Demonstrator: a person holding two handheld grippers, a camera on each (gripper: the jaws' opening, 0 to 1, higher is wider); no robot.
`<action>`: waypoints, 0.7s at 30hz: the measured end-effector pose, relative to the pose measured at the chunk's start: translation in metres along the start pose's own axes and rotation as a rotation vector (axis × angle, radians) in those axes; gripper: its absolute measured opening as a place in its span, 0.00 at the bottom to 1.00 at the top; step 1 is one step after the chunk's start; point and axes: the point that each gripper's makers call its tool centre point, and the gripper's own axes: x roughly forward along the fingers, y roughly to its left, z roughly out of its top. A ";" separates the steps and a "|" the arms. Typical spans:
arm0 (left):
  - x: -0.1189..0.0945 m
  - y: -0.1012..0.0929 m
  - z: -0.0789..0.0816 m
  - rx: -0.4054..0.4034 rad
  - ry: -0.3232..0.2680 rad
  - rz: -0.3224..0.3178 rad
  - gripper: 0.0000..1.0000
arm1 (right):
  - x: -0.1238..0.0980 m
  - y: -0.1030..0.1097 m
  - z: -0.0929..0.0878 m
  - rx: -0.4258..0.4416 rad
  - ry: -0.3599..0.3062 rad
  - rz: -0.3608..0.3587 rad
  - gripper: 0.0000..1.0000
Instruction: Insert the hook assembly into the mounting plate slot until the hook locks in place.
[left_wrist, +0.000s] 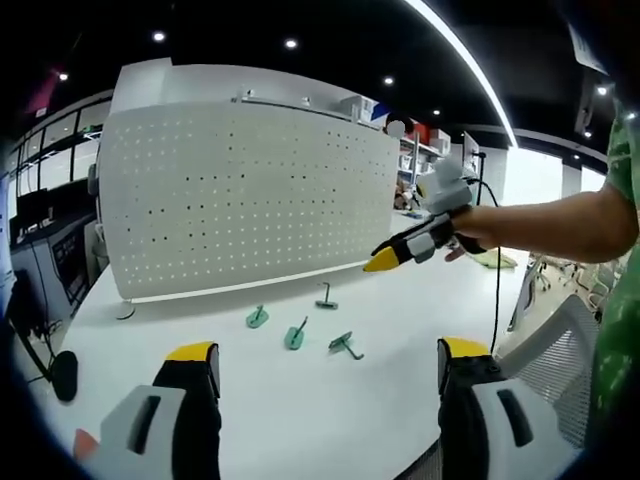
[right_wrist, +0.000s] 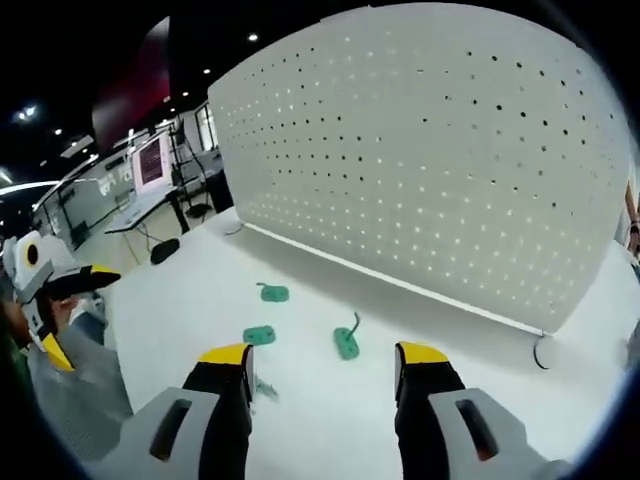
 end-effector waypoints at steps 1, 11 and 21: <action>0.000 0.000 0.000 -0.001 0.001 0.002 0.92 | 0.002 -0.001 0.001 -0.002 0.004 0.003 0.58; 0.000 0.002 -0.001 -0.002 0.003 0.010 0.92 | 0.016 -0.006 0.001 -0.045 0.062 0.041 0.53; 0.000 0.004 -0.002 -0.002 0.007 0.019 0.93 | 0.033 -0.011 -0.003 -0.064 0.120 0.067 0.49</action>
